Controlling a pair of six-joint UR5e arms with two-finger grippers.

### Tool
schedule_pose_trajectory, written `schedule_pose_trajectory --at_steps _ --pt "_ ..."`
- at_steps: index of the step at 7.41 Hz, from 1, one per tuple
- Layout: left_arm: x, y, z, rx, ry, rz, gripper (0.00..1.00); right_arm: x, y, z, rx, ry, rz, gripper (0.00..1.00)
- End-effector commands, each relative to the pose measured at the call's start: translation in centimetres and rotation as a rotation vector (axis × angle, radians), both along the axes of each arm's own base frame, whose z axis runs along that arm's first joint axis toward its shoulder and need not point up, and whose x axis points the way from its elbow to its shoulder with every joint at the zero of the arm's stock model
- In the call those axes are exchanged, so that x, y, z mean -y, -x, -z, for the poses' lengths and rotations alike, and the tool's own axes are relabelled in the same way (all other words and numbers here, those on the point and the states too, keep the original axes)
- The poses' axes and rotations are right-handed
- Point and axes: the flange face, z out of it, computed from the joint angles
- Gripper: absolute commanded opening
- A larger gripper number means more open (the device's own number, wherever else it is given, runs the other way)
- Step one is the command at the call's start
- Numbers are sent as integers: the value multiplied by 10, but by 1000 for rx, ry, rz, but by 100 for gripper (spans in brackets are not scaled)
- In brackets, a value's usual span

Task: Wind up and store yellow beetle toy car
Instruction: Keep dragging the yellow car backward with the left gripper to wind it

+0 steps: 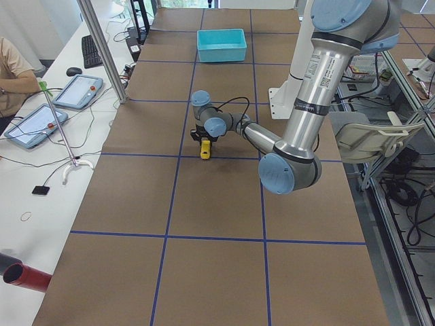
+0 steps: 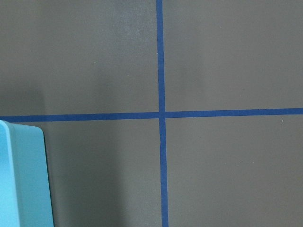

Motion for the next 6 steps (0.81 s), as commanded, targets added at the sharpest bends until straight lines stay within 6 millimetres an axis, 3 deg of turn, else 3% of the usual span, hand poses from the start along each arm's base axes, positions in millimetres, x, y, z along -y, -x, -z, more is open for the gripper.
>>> schedule_pose_trajectory --at_steps 1,6 --pt "0 3 -6 -5 14 -20 0 0 1 0 0 -1 2 100" --pt "3 18 -17 -29 38 -25 0 0 1 0 0 -1 2 100"
